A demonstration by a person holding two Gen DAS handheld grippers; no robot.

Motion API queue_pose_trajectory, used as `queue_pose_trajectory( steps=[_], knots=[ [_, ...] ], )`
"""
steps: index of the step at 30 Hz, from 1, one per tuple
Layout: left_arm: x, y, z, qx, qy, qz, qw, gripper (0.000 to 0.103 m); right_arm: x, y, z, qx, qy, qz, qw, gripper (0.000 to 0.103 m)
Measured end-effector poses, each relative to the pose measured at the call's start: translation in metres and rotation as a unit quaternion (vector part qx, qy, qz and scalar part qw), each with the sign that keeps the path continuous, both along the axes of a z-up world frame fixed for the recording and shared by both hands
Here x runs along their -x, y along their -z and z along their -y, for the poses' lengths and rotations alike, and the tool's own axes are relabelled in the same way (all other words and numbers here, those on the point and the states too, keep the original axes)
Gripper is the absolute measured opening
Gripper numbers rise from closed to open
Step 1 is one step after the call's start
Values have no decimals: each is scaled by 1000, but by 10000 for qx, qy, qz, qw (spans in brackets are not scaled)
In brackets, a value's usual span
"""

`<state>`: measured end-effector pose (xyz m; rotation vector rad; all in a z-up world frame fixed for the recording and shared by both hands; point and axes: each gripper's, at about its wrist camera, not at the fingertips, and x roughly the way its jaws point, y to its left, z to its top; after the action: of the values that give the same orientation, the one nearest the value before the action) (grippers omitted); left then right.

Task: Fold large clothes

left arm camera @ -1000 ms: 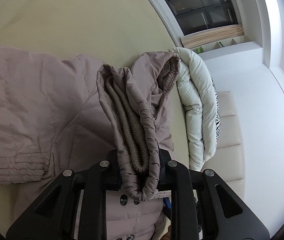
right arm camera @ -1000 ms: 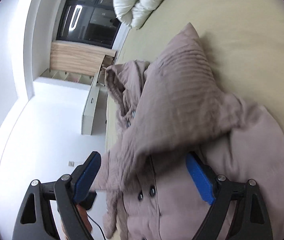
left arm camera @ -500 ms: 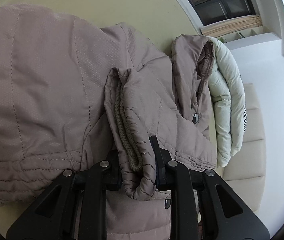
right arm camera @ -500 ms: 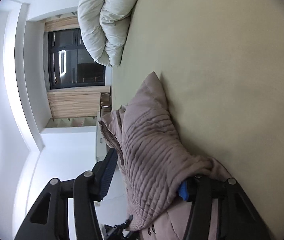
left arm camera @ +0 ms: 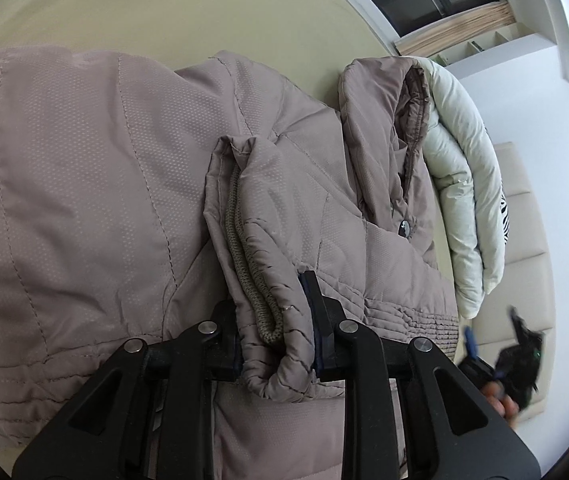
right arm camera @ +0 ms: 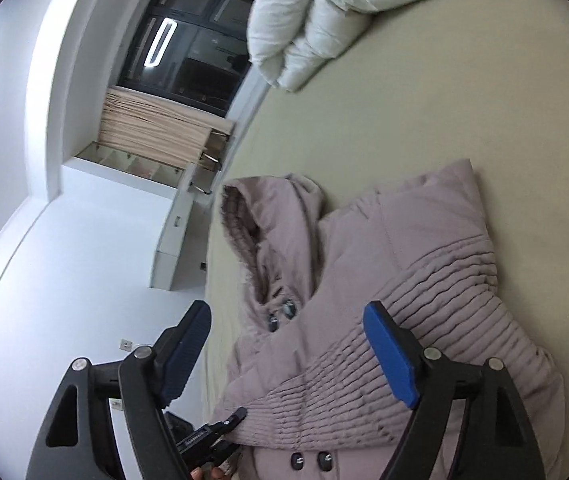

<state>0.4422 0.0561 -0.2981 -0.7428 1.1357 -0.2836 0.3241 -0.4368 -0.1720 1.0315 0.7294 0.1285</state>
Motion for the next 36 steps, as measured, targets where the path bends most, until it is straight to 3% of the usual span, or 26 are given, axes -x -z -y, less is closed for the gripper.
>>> queue_pose_trajectory(
  steps=[2,4,6,7,8,9,10,13,17,20,23,25,28,33,36],
  knots=[
    [-3,1,0,45,72,25,10000,26,-8,38,7,208,170,-485,9985,72],
    [-4,2,-3,189,141,54,9997,28,0,65,20,-69,354,-458,9983,46],
    [-4,2,-8,262,179,39,9995,29,10,70,29,-334,392,-232,9984,44],
    [-2,-1,-14,188,154,26,9997,34,12,68,31,-362,348,-193,9985,44],
    [0,-4,-18,76,104,34,9999,41,14,63,31,-299,324,-219,9988,45],
    [5,-11,-25,-68,40,134,9999,54,16,56,31,-197,341,-245,9989,55],
    [11,-20,-33,-247,-42,279,9993,63,18,46,29,-94,382,-174,9991,70],
    [34,-42,-65,-489,-418,550,9964,63,23,18,14,327,558,175,9978,93],
    [80,-59,-103,-528,-747,765,9929,63,2,45,-1,1081,274,-452,9927,90],
    [126,-62,-140,-477,-1163,699,9896,63,1,35,-10,1534,244,-616,9859,85],
    [187,-59,-190,-470,-1878,600,9793,63,33,7,-14,1133,553,-276,9916,84],
    [232,-50,-224,-304,-2439,402,9685,63,60,-11,-26,1013,594,63,9931,86],
    [290,-36,-257,-41,-3149,242,9488,63,95,-17,-54,834,346,156,9958,87],
    [330,-11,-282,423,-3777,169,9248,63,134,1,-101,633,-13,-92,9980,87],
    [335,1,-292,841,-4180,241,9042,63,155,15,-119,452,-156,-298,9984,87]
  ],
)
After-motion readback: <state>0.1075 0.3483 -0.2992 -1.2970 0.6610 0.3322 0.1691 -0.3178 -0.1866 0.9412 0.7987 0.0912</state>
